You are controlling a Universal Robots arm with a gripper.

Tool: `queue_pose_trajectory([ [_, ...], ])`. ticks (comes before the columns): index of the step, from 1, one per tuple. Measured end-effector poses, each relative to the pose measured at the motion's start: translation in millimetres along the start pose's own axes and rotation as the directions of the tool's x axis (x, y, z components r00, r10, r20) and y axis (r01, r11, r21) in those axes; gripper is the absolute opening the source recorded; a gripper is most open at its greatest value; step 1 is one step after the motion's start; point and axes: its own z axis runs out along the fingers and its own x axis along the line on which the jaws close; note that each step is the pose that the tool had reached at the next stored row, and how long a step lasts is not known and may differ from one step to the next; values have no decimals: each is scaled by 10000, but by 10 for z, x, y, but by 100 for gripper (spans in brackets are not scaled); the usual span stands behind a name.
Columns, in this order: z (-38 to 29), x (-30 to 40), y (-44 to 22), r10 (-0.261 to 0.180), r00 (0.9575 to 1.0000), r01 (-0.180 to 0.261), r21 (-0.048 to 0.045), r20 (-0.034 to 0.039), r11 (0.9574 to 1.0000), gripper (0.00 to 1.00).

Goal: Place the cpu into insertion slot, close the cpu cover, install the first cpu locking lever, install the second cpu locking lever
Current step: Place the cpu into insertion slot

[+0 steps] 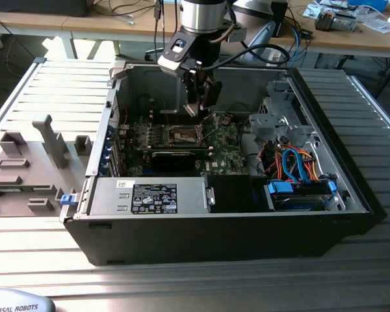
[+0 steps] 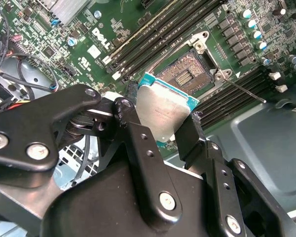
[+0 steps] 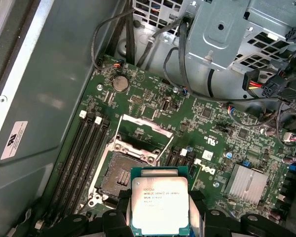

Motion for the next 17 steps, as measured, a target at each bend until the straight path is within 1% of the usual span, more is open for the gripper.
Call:
queue_pose_trajectory([
  [17, 6, 0, 0, 309, 9995, -309, 45, 60, 9995, 54],
])
